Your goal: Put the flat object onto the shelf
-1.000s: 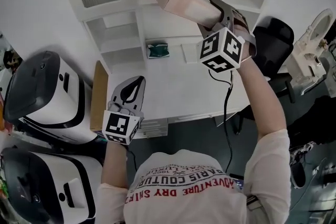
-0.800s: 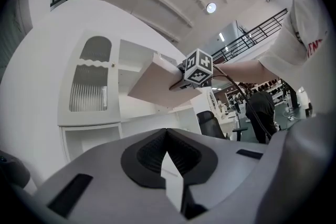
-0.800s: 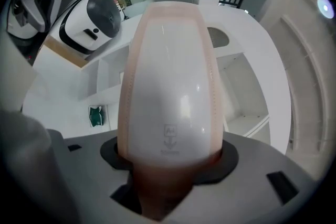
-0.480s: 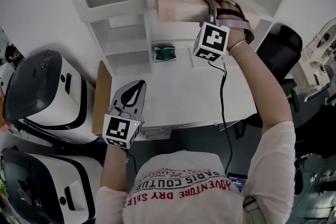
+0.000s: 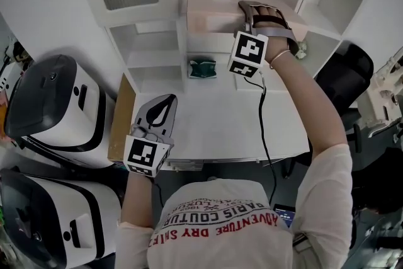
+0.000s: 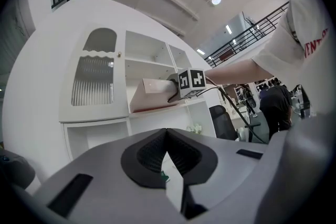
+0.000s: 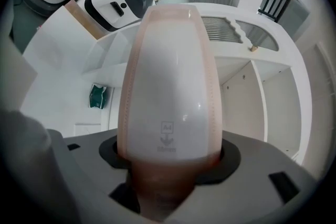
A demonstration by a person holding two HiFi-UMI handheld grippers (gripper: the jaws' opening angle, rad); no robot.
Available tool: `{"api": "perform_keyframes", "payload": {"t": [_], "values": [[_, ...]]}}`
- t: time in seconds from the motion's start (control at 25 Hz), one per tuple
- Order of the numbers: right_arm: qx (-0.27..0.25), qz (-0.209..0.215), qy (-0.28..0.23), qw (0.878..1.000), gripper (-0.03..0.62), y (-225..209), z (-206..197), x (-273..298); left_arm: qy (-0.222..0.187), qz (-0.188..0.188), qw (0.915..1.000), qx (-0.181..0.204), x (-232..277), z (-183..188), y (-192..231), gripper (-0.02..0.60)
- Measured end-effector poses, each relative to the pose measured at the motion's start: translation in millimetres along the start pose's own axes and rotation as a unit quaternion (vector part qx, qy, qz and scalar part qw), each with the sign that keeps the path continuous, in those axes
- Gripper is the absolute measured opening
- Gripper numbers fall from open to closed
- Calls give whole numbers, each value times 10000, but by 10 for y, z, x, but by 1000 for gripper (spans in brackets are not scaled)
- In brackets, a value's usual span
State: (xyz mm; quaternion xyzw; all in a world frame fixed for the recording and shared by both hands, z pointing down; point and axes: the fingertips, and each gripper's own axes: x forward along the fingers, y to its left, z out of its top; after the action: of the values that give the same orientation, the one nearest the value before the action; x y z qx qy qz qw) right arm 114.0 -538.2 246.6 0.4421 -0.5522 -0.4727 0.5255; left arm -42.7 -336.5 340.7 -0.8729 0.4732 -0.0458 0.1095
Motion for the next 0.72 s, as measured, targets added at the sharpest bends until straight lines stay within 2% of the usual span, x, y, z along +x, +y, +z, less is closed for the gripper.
{"api": "perform_keyframes", "payload": {"t": [0.16, 0.32, 0.6, 0.72], "values": [[55, 263, -88, 9996, 328, 126, 76, 201, 87, 186, 9997, -129, 162, -81, 116, 11], [34, 276, -156, 9995, 330, 130, 130, 396, 133, 313, 9994, -25, 312, -130, 214, 11], [5, 275, -180, 9995, 348, 239, 127, 833, 95, 275, 9996, 50, 559, -102, 233, 11], [109, 472, -207, 9986, 357, 244, 145, 944, 126, 302, 9995, 50, 619, -135, 260, 11]]}}
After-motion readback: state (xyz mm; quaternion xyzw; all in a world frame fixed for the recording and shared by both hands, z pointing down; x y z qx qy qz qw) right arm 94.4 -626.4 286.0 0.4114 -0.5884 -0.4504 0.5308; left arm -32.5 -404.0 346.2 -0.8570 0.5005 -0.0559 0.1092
